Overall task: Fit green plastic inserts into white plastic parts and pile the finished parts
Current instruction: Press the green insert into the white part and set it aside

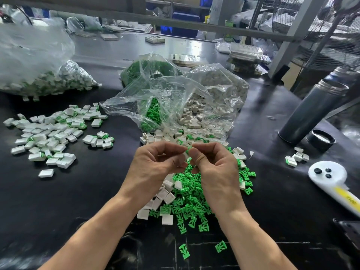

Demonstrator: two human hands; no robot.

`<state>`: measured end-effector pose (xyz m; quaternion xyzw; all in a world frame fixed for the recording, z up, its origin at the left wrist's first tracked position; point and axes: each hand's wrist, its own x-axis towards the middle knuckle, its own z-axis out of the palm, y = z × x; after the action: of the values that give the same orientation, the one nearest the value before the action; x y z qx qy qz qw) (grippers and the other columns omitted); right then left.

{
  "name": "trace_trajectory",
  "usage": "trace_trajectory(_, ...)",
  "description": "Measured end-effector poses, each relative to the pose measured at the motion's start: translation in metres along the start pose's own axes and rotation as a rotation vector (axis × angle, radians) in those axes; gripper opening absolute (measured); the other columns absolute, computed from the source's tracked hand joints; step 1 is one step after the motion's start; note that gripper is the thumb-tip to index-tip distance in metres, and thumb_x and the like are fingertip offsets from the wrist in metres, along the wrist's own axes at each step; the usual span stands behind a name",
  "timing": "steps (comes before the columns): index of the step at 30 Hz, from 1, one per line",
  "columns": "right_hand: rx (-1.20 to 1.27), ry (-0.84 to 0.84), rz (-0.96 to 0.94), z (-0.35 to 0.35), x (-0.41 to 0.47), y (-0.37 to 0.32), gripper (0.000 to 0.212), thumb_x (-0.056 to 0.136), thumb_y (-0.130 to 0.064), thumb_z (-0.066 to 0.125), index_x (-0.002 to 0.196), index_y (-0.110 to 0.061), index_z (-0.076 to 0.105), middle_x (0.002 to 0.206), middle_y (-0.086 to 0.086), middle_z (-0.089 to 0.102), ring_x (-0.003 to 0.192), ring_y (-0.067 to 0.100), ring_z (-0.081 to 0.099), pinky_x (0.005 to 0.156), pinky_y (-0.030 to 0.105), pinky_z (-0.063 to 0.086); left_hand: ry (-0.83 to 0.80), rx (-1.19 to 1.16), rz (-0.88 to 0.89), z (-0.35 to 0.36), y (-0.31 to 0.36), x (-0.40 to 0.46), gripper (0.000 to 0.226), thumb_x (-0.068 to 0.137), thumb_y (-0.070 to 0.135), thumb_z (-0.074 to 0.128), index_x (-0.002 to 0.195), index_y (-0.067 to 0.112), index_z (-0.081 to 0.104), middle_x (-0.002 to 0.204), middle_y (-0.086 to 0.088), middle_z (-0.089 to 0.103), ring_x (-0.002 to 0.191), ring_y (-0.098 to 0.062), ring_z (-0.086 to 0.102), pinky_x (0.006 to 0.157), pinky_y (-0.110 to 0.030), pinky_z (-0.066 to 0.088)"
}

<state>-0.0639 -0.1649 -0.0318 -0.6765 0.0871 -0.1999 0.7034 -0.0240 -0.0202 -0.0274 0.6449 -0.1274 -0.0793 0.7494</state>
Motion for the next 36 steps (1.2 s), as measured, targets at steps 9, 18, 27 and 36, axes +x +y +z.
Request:
trace_trajectory(9,0.040,-0.035,-0.011,0.002,-0.003,-0.003,0.009,0.089,-0.011,0.078,0.088,-0.018,0.074,0.081,0.001,0.076,0.069,0.013,0.069,0.063,0.021,0.055,0.029,-0.033,-0.034,-0.001,0.002,-0.001,0.018,0.083,-0.001,0.077,0.101,-0.002,0.076,0.087,-0.019,0.077,0.078,-0.026,0.075,0.071,-0.029,0.062)
trace_trajectory(18,-0.228,-0.110,-0.046,-0.008,-0.001,-0.003,0.006,0.094,-0.024,0.076,0.092,-0.028,0.074,0.085,-0.008,0.076,0.073,0.007,0.070,0.067,0.021,0.057,0.065,-0.012,-0.035,-0.002,0.006,0.000,0.017,0.081,-0.002,0.078,0.098,0.000,0.076,0.090,-0.015,0.078,0.079,-0.024,0.074,0.073,-0.027,0.063)
trace_trajectory(27,-0.342,-0.206,0.021,-0.015,0.006,-0.005,0.005,0.094,-0.028,0.076,0.090,-0.026,0.073,0.079,-0.007,0.075,0.070,0.011,0.070,0.068,0.030,0.060,0.048,0.060,-0.006,-0.004,0.000,0.000,0.015,0.081,0.001,0.079,0.095,0.008,0.078,0.088,-0.012,0.078,0.080,-0.025,0.075,0.077,-0.032,0.063)
trace_trajectory(36,-0.458,-0.179,-0.081,-0.012,0.001,-0.002,0.008,0.096,-0.026,0.073,0.089,-0.029,0.070,0.078,-0.018,0.070,0.067,0.000,0.064,0.059,0.014,0.050,0.020,0.133,-0.023,-0.005,-0.003,0.002,0.012,0.087,0.006,0.077,0.099,0.008,0.078,0.086,-0.011,0.078,0.076,-0.021,0.074,0.073,-0.031,0.063)
